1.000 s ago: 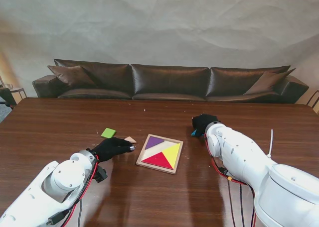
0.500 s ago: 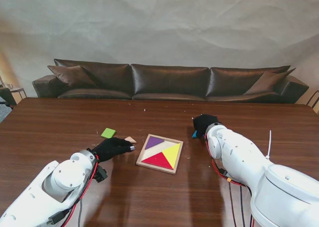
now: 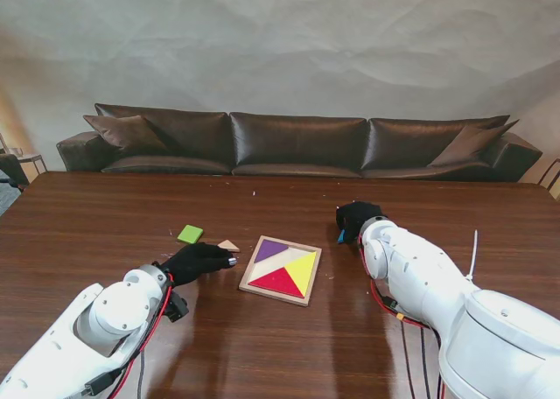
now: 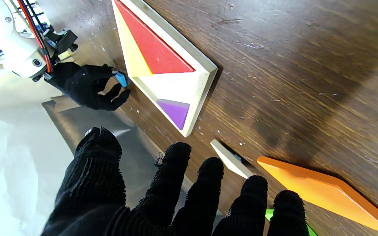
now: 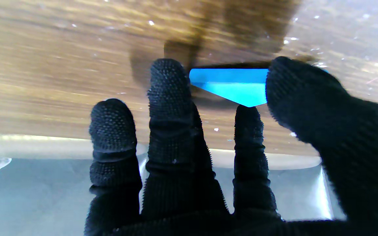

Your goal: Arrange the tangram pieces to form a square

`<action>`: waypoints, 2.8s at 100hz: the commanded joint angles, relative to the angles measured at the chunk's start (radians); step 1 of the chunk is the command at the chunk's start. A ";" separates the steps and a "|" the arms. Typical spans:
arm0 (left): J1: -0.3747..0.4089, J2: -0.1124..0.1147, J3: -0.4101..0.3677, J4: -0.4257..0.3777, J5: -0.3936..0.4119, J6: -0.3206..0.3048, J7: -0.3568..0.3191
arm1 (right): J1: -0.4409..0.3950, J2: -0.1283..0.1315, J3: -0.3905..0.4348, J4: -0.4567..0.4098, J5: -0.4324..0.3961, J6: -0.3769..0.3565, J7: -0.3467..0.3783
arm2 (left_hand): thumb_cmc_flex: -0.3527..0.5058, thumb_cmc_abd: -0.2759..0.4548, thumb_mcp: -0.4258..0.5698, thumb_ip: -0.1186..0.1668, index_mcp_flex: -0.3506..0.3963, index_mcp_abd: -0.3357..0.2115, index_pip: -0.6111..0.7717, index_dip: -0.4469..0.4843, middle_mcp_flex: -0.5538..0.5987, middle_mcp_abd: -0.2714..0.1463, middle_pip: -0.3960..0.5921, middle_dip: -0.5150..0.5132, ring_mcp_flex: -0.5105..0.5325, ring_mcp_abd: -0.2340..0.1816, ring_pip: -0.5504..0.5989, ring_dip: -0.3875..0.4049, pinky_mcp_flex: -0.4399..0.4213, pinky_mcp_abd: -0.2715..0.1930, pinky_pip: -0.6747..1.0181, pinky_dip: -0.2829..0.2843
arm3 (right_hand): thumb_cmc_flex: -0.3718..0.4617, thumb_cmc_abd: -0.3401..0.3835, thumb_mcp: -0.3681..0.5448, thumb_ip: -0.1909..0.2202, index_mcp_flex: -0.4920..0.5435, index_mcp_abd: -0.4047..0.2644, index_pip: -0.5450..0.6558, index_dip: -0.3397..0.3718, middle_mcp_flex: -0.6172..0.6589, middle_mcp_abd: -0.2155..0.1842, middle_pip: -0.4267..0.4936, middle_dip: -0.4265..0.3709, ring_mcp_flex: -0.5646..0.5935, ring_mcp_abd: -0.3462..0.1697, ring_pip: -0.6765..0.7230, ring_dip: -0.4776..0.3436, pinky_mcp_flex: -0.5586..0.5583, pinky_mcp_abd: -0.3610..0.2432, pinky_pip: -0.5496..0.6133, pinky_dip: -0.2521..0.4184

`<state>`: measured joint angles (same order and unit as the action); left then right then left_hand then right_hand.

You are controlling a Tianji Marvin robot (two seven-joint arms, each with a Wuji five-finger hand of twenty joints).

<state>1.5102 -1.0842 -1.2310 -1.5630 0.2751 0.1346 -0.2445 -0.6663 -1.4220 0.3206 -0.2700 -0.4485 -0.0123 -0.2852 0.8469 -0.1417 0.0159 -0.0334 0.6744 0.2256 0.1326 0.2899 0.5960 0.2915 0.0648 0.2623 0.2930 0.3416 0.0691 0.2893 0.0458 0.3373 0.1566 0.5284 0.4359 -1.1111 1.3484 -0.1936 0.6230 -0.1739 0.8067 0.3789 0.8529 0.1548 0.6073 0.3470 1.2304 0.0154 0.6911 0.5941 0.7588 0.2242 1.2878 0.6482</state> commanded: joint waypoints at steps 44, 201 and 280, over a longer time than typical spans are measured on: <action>0.017 -0.005 -0.008 -0.014 -0.002 0.006 -0.016 | -0.065 0.000 -0.038 0.011 -0.011 -0.043 0.037 | -0.001 0.047 -0.022 0.018 0.015 0.003 0.000 0.004 0.026 0.003 0.005 0.006 0.005 0.000 0.002 0.006 0.001 -0.018 0.003 0.009 | 0.083 -0.145 0.058 -0.152 0.216 -0.027 0.159 0.119 0.254 -0.159 -0.010 0.039 0.075 -0.027 0.115 -0.007 0.033 -0.001 0.053 0.000; 0.029 -0.002 -0.020 -0.016 -0.002 0.006 -0.025 | -0.077 0.014 -0.032 0.011 -0.030 -0.084 -0.042 | 0.001 0.053 -0.023 0.017 0.019 0.004 0.001 0.005 0.026 0.005 0.005 0.006 0.005 0.000 0.002 0.006 0.000 -0.018 0.003 0.011 | 0.089 -0.226 0.050 -0.166 -0.015 -0.054 0.062 0.021 0.159 -0.191 0.113 0.111 0.077 -0.046 0.216 0.013 0.035 0.010 0.083 0.047; 0.001 -0.002 0.002 0.005 -0.014 0.006 -0.037 | -0.051 0.034 -0.003 0.010 -0.033 -0.049 -0.048 | -0.004 0.053 -0.024 0.016 0.017 0.004 0.000 0.005 0.028 0.008 0.006 0.006 0.005 -0.001 0.001 0.005 0.000 -0.018 0.003 0.011 | 0.015 -0.135 0.062 -0.027 -0.090 0.027 -0.002 -0.051 -0.016 -0.125 0.100 0.068 0.021 -0.036 0.133 0.054 -0.032 0.008 0.043 0.038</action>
<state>1.5119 -1.0834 -1.2297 -1.5583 0.2634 0.1406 -0.2630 -0.6950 -1.3982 0.3197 -0.2797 -0.4762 -0.0700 -0.3655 0.8480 -0.1308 0.0157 -0.0334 0.6754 0.2261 0.1326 0.2899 0.5960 0.2976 0.0648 0.2623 0.2930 0.3416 0.0691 0.2893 0.0458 0.3373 0.1566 0.5313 0.4487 -1.2583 1.3930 -0.2298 0.5405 -0.1960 0.8194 0.3541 0.8727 0.0357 0.8450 0.5142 1.2596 -0.0325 0.8267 0.6385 0.7594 0.2216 1.3400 0.6719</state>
